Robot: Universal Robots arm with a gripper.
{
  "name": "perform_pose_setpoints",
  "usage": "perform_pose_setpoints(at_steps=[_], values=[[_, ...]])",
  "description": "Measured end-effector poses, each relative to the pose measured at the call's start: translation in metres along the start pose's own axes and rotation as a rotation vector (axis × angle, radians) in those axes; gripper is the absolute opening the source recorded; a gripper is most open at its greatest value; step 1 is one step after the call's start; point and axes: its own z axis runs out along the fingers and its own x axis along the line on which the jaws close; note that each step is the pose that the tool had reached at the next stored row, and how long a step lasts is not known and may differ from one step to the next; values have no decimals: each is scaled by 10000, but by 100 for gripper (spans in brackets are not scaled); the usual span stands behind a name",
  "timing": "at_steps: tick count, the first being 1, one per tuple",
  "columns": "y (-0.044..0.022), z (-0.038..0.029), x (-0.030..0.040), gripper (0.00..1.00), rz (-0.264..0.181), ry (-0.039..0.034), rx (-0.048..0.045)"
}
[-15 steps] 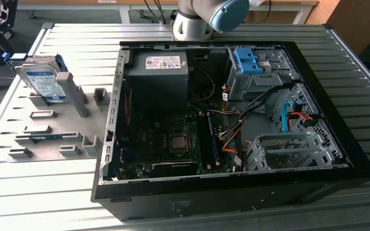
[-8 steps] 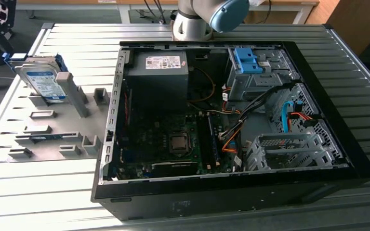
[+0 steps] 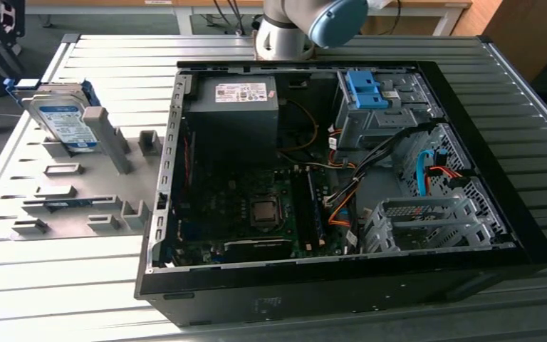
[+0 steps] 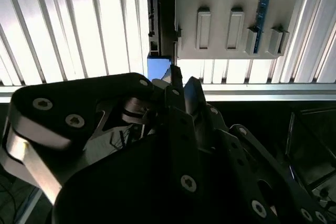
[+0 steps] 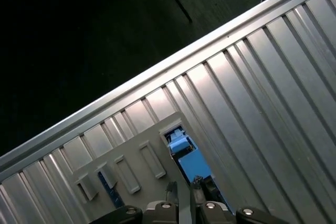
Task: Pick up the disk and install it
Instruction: 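Pick up the disk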
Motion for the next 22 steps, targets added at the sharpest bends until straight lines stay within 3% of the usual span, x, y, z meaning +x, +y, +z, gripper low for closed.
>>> perform_pose_setpoints(at_steps=[4,6,7,11,17,22], values=[[29,15,-48,25,-163,5,-1],[29,25,-48,36,-510,13,-5],[29,31,-48,36,-689,18,-8],[29,61,-48,55,-1418,34,-17],[28,104,-48,55,-2506,61,-32],[64,127,-60,55,-2634,55,-37]])
